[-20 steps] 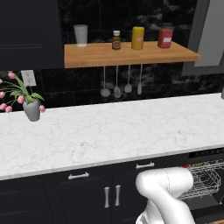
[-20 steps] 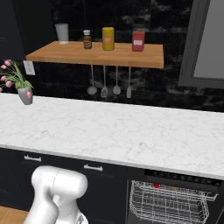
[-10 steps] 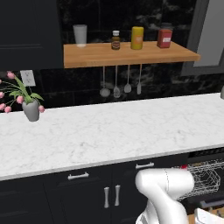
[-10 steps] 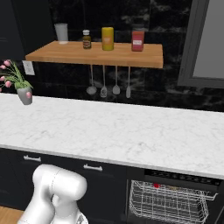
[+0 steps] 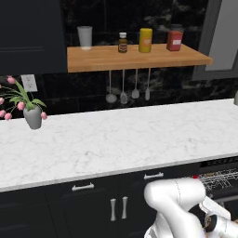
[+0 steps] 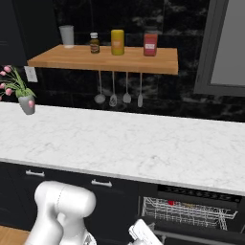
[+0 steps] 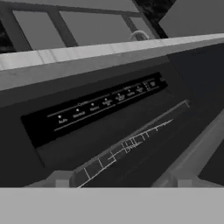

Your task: Pick up the cup and bowl from the counter, place them in the dishwasher, and close the dishwasher door.

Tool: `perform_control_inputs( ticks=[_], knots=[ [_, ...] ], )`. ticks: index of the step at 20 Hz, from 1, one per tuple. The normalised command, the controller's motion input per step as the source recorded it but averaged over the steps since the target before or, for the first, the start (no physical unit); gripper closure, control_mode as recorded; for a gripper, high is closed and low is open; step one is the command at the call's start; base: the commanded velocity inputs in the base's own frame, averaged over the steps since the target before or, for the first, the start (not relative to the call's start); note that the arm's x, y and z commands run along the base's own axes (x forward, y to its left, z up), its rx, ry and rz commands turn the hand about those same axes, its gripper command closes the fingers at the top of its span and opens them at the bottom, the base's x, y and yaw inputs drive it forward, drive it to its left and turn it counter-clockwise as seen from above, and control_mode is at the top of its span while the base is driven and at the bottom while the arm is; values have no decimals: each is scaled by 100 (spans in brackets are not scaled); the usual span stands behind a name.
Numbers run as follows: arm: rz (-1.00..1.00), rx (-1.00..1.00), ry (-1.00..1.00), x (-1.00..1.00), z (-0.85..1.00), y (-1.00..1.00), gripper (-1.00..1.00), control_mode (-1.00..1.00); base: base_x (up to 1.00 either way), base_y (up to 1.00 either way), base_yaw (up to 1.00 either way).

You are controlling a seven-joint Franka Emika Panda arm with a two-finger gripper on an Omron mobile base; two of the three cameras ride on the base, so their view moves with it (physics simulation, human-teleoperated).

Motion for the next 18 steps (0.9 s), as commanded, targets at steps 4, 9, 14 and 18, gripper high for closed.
perform_control_inputs(
  ticks=[4,9,14,18],
  knots=[
    [8,-1,-21,100,-4,-3,-100,-100,0,0,0],
    [15,10,-14,100,-44,-22,-100,-100,0,0,0],
    [16,16,-12,98,-37,-33,-100,-100,0,0,0],
    [14,18,-17,68,-40,-48,-100,-100,0,0,0]
  ],
)
